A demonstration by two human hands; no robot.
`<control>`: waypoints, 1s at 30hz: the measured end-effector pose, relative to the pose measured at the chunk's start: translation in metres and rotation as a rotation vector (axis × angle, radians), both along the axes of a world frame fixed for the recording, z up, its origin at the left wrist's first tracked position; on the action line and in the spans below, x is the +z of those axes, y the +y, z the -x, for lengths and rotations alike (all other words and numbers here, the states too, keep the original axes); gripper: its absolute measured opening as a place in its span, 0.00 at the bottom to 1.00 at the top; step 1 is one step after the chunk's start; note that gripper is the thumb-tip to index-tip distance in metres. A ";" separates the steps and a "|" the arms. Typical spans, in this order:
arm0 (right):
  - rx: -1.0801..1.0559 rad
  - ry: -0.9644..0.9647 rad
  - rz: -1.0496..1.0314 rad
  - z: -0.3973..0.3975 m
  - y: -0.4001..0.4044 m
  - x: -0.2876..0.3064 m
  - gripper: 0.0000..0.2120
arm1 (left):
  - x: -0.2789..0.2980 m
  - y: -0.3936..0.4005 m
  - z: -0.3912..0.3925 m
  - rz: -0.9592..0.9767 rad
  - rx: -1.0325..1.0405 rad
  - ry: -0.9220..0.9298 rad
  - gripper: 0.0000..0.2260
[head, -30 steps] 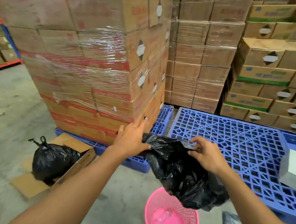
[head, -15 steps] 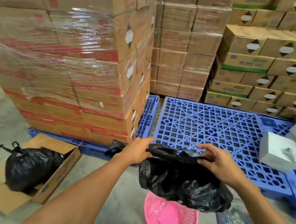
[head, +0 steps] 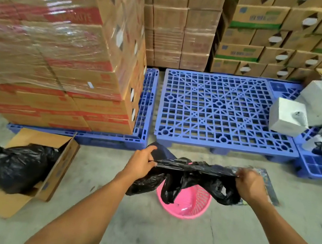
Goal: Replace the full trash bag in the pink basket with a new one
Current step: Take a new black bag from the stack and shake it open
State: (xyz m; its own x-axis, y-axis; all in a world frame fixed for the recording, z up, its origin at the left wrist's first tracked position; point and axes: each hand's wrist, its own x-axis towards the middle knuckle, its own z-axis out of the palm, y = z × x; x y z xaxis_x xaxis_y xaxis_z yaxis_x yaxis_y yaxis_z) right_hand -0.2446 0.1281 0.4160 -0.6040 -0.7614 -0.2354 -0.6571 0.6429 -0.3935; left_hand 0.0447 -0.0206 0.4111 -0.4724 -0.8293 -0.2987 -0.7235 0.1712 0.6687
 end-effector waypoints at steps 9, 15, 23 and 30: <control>0.020 -0.245 0.110 0.016 0.003 -0.083 0.06 | -0.101 0.062 0.017 -0.364 0.517 0.261 0.25; 0.176 -0.367 -0.008 0.022 0.013 -0.172 0.04 | -0.177 0.080 0.048 -0.488 0.661 0.437 0.25; 0.251 -0.429 -0.177 0.010 0.017 -0.229 0.02 | -0.247 0.085 0.045 -0.514 0.658 0.400 0.26; 0.132 -0.686 -0.161 0.017 0.004 -0.242 0.10 | -0.273 0.081 0.065 -0.546 0.675 0.464 0.27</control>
